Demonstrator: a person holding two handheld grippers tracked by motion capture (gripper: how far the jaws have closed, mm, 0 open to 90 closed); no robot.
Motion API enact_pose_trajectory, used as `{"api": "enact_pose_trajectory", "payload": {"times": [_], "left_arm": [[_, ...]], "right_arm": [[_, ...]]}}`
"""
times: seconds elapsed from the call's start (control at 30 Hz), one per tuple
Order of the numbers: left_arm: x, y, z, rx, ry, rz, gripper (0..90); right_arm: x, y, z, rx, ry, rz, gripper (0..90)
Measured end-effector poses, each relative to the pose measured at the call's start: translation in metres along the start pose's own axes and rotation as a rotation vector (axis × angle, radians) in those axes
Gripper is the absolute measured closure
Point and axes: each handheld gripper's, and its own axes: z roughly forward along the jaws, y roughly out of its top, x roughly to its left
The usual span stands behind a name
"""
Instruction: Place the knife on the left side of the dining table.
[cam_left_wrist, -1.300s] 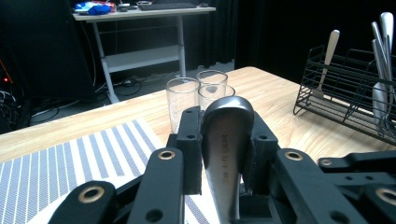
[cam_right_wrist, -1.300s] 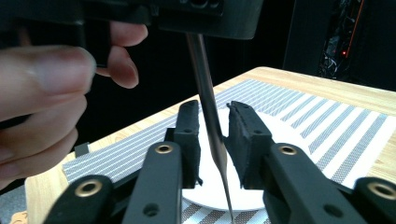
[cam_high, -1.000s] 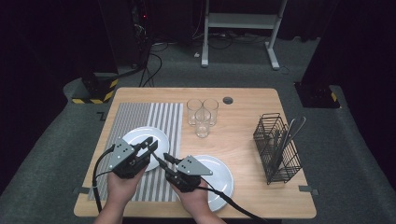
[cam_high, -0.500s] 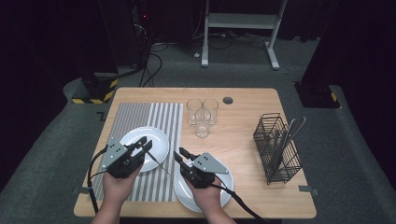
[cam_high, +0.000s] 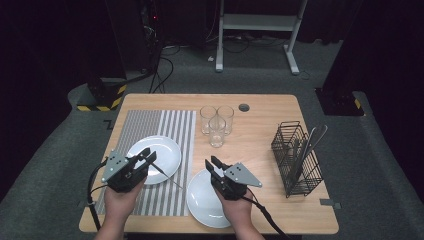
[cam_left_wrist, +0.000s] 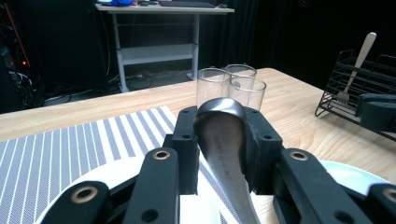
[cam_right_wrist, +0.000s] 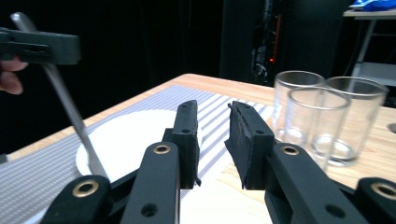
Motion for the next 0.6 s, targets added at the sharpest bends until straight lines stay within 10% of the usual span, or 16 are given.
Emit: {"api": "enact_pose_trajectory", "payload": {"times": [0.6], "left_arm": [[0.028, -0.022, -0.011, 0.001, 0.023, -0.092, 68.0]], "right_arm": [[-0.042, -0.02, -0.033, 0.031, -0.143, 0.004, 72.5]]}}
